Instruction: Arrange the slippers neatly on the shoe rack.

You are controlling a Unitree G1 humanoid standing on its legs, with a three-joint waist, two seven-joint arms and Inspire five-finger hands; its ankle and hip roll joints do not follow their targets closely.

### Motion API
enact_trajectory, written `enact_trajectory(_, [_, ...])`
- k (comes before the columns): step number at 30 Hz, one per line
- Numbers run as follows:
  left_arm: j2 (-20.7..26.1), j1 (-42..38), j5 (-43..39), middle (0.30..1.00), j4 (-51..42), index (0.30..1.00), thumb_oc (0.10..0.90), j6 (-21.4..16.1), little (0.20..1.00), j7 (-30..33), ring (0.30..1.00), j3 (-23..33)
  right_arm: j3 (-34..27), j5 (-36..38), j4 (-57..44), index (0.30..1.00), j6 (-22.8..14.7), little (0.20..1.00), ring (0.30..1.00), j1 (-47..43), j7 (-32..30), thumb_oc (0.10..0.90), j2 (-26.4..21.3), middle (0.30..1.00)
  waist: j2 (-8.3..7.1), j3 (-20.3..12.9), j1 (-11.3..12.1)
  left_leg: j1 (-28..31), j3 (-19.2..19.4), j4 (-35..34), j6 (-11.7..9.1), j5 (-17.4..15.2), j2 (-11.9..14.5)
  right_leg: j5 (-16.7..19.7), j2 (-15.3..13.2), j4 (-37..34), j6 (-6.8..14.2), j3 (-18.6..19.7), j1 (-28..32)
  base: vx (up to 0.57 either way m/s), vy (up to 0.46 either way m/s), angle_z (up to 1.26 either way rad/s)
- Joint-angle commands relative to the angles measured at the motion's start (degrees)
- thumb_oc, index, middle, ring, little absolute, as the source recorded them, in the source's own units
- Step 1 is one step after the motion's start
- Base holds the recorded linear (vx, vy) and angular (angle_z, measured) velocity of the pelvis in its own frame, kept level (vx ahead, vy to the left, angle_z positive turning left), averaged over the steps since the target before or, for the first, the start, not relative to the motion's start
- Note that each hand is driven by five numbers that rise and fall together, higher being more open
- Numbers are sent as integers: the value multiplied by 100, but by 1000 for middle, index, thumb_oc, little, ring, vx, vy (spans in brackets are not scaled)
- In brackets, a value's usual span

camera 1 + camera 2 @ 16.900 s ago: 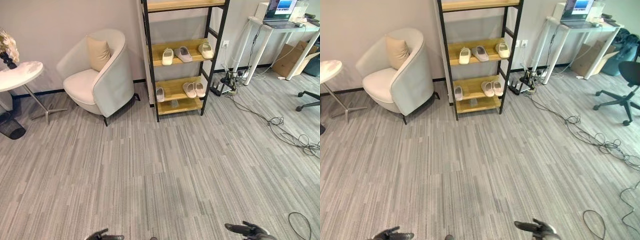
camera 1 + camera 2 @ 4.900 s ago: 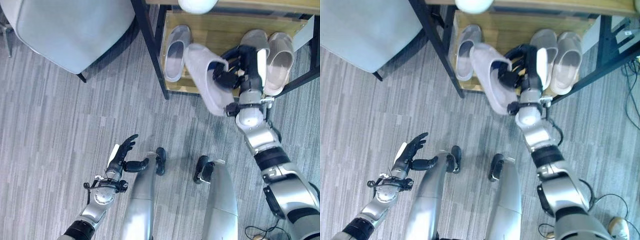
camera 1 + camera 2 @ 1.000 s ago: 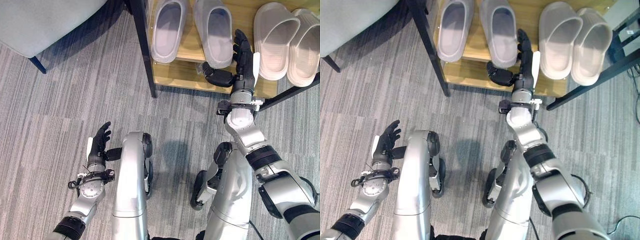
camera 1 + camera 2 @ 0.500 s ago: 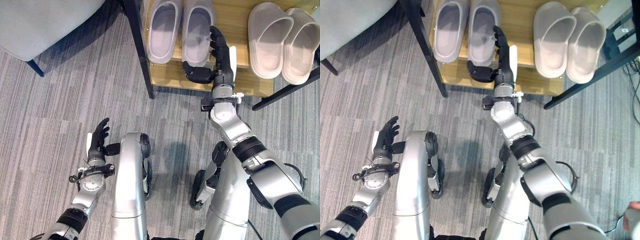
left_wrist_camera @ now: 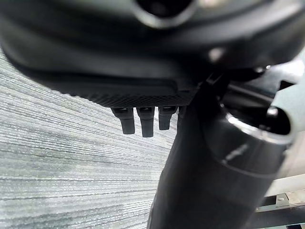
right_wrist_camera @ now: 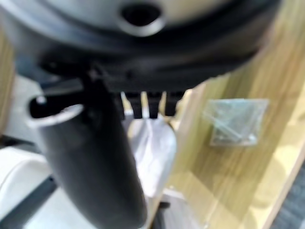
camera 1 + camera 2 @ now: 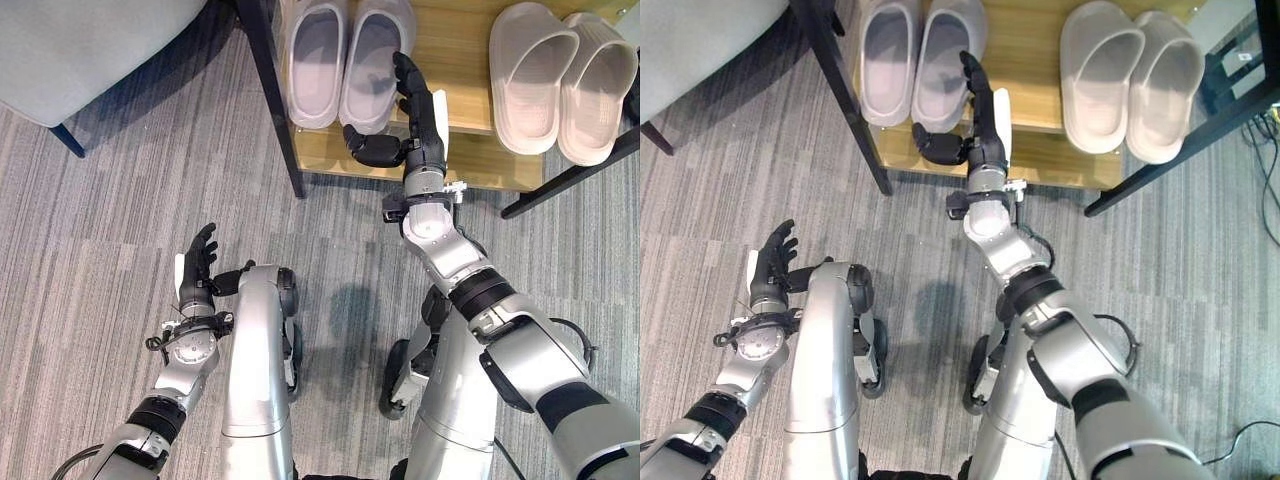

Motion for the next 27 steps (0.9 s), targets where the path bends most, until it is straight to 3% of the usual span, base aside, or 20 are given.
enact_trajectory(1, [-111, 205, 310, 900, -777, 900, 800, -379, 900, -6, 900, -20, -221, -1512, -1262, 900, -191, 900, 900, -184, -576, 800, -63, 900, 49, -210, 270, 33, -571, -32, -222, -318, -196, 271, -64, -62, -261, 324, -311, 0, 0, 0])
enact_trajectory(4, [-25, 484, 786, 900, -762, 900, 800, -382, 900, 100, 900, 18, -734, -2067, -1997, 900, -252, 900, 900, 270, -915, 800, -258, 900, 80, -210, 239, 33, -568, -23, -202, -325, -203, 260, -61, -73, -263, 294, -311, 2, -6, -3])
enact_trajectory(11, [-19, 850, 1018, 900, -643, 900, 800, -311, 900, 127, 900, -27, -1368, -1918, -3464, 900, -632, 900, 900, 1004, -1046, 800, -471, 900, 40, -210, 181, 33, -588, 33, -177, -295, -220, 246, -30, -7, -263, 296, -311, 2, -6, -1])
enact_trajectory(13, [18, 941, 1038, 900, -833, 900, 800, -331, 900, 131, 900, 93, -1444, -1870, -4097, 900, -732, 900, 900, 1379, -852, 800, -583, 900, 18, -210, 156, 33, -580, 7, -182, -283, -225, 244, -28, -10, -259, 308, -311, 0, 0, 0])
enact_trajectory(14, [47, 1010, 1065, 900, -1131, 900, 800, -358, 900, 138, 900, 254, -1431, -1356, -4861, 900, -1014, 900, 900, 2012, -401, 800, -572, 900, -15, -210, 111, 33, -571, -21, -185, -284, -221, 249, -28, -34, -264, 315, -311, 0, 0, 0])
enact_trajectory(15, [58, 1035, 1069, 900, -1159, 900, 800, -344, 900, 137, 900, 260, -1473, -1311, -4934, 900, -996, 900, 900, 2070, -339, 800, -578, 900, -24, -210, 110, 33, -566, -17, -185, -277, -225, 248, -31, -25, -263, 322, -311, 0, 0, 0])
enact_trajectory(17, [116, 1110, 1147, 900, -1586, 900, 800, -347, 900, 176, 900, 435, -1544, -432, -5509, 900, -1304, 900, 900, 2838, 31, 800, -499, 900, -82, -210, 65, 33, -546, -60, -192, -256, -225, 264, -20, -45, -263, 331, -311, 15, -32, 1])
enact_trajectory(18, [8, 1044, 1425, 900, -1786, 900, 800, -298, 900, 260, 900, 506, -1813, -361, -6513, 900, -1602, 900, 900, 3682, 304, 800, -400, 900, -208, -210, -41, 33, -516, -221, -215, -238, -256, 309, -6, -198, -241, 286, -308, 18, -61, 2])
enact_trajectory(20, [2, 976, 1578, 900, -1821, 900, 800, -322, 900, 291, 900, 545, -1967, -368, -6847, 900, -1657, 900, 900, 4068, 421, 800, -399, 900, -236, -210, -66, 33, -494, -372, -218, -197, -277, 353, -7, -354, -253, 257, -292, -17, -36, 1])
enact_trajectory(23, [98, 866, 1863, 900, -2260, 900, 800, -431, 900, 292, 900, 612, -2147, -239, -7111, 900, -1847, 900, 900, 4697, 553, 800, -375, 900, -235, -215, -133, 33, -479, -956, -209, -10, -281, 494, -31, -1015, -288, 49, -125, -106, -15, -3])
enact_trajectory(25, [205, 913, 2147, 900, -2887, 900, 800, -478, 900, 216, 900, 548, -2235, -62, -6994, 900, -1854, 900, 900, 5339, 597, 800, -319, 900, -253, -580, -202, 33, -526, -1754, -228, 370, -273, 731, -28, -1856, -357, -236, 11, -110, -45, 8])
enact_trajectory(26, [555, 1471, 2507, 900, -3602, 900, 800, -663, 900, 38, 900, 736, -2516, -665, -6831, 900, -1776, 900, 900, 5900, 440, 800, -413, 900, -129, -1015, -144, 55, -671, -2420, -293, 678, -306, 842, 16, -2568, -313, -563, 114, -93, -37, 9])
enact_trajectory(27, [599, 1497, 2673, 900, -3699, 900, 800, -574, 900, 69, 900, 802, -2629, -765, -6765, 900, -1711, 900, 900, 6062, 447, 800, -446, 900, -149, -1132, -240, 131, -701, -2648, -294, 744, -226, 904, -4, -2815, -284, -684, 213, -69, -23, 3])
